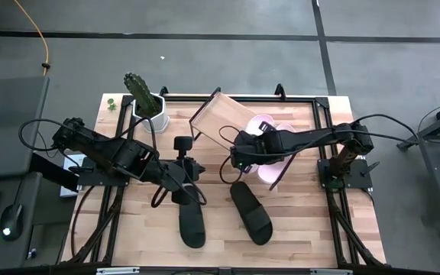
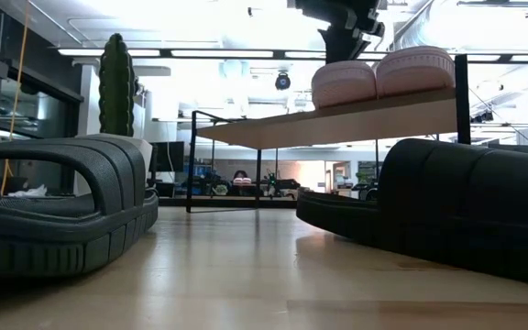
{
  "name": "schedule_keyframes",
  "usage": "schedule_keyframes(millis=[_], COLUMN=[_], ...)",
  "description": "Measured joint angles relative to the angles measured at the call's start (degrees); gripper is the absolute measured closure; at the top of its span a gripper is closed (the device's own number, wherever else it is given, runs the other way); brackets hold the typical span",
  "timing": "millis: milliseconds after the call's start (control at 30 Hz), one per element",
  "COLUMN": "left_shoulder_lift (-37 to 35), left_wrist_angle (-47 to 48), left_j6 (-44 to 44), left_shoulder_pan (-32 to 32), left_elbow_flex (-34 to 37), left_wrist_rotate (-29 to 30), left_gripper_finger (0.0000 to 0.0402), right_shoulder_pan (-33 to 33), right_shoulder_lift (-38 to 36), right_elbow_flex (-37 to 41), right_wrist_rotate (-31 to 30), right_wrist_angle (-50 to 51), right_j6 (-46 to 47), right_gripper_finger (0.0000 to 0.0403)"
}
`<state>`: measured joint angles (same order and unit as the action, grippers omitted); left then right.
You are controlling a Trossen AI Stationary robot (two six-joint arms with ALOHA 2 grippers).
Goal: Pick and place slides into the shelf
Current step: Put the right black slipper on the shelf
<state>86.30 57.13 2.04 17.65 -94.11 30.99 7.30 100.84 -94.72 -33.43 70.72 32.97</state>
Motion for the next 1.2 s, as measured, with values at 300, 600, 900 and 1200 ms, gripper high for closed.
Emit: schedule_keyframes(millis=[300,600,900,1200], left_shoulder_lift=[0.0,0.0,0.1,0.1], left_wrist_angle=[7.1,10.6,10.1,9.0], left_j6=[2.8,6.0,9.3,10.2], left_shoulder_pan=[0.0,0.0,0.0,0.0], left_elbow_flex=[0.0,0.0,0.8,4.2], left_wrist_rotate=[-3.1,-14.9,-27.1,-30.6], left_gripper_finger=[0.0396,0.0384,0.0372,0.0371], right_shoulder_pan=[2.6,6.0,11.2,17.1], right_shoulder_lift=[0.0,0.0,0.0,0.0], right_elbow_flex=[0.0,0.0,0.0,0.0], right_wrist_rotate=[0.1,7.2,19.3,26.6], right_wrist_angle=[-0.7,-5.4,-11.9,-14.8], right_j6=[-1.5,-6.0,-10.0,-9.9], right_gripper_finger=[0.0403,0.0403,0.0402,0.0402])
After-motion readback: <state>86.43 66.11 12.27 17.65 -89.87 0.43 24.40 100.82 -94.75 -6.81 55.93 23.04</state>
